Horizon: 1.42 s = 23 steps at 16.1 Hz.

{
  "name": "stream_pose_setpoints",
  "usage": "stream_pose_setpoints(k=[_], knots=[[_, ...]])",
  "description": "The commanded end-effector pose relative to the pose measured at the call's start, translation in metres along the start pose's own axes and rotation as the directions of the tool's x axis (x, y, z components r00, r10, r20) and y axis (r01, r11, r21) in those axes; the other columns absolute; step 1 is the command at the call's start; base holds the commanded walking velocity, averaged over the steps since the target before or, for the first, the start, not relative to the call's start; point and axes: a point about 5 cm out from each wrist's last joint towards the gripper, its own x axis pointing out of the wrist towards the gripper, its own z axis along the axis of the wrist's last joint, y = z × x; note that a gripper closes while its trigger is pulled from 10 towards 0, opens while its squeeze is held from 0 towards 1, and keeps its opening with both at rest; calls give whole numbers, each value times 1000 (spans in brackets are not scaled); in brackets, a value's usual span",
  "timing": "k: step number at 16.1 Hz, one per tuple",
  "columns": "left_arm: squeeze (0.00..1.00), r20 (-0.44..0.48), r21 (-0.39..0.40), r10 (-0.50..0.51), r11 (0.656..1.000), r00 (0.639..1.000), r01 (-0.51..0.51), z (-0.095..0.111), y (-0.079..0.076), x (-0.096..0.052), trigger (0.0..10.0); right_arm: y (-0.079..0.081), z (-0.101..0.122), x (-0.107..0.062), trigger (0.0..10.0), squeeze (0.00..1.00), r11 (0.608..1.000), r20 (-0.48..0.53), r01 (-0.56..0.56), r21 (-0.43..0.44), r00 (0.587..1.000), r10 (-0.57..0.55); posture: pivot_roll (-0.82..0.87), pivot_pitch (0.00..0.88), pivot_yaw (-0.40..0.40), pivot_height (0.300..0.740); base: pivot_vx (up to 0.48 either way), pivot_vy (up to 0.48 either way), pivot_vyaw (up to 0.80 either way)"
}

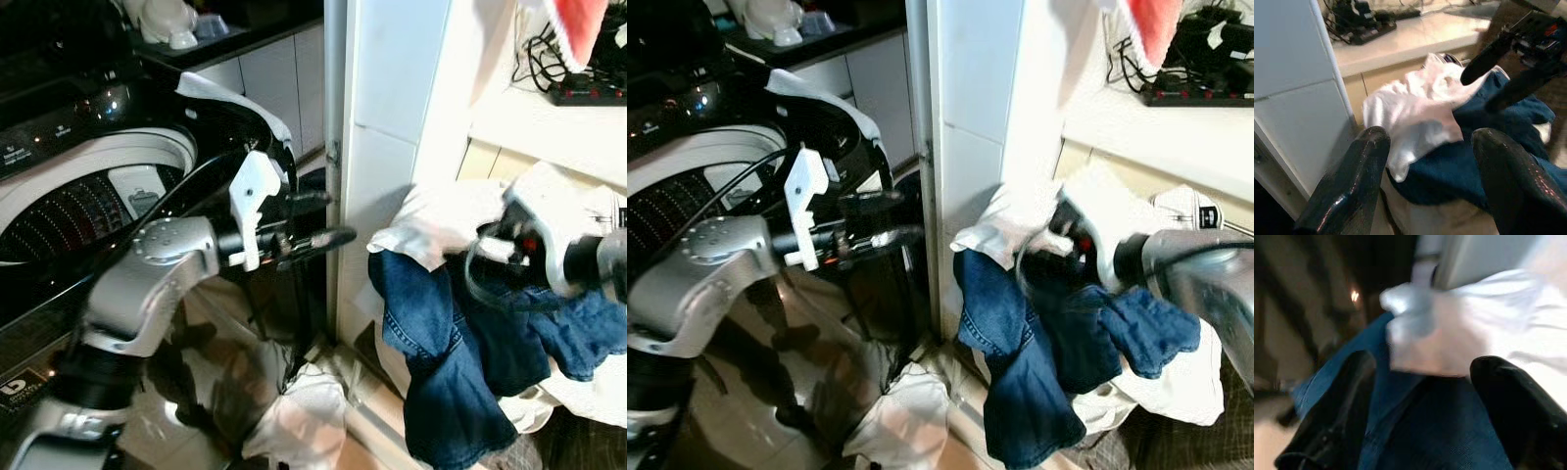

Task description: Clothes washing

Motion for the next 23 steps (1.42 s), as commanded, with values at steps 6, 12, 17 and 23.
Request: stream_pose_setpoints(k=[6, 12, 17, 23], knots=[[0, -48, -39, -91, 995, 995, 89, -4, -13, 0, 10000, 17, -31, 5, 10000, 0, 985, -272, -38, -170, 962, -10, -34, 0, 71, 740, 0, 0, 0], [0, -55, -45, -105, 994, 993, 102, -5, -15, 2, 10000, 6, -54, 10, 3255, 0, 986, -359, 19, -163, 930, -78, -33, 0, 75, 740, 0, 0, 0], [0, -47, -51, -125, 991, 991, 122, -5, -17, 4, 10000, -4, -69, 13, 0, 0, 986, -385, 80, -144, 914, -131, -35, 0, 80, 740, 0, 0, 0], [0, -35, -48, -131, 990, 991, 130, -4, -18, 4, 10000, -8, -66, 12, 0, 0, 988, -358, 84, -129, 925, -126, -28, 0, 77, 740, 0, 0, 0]])
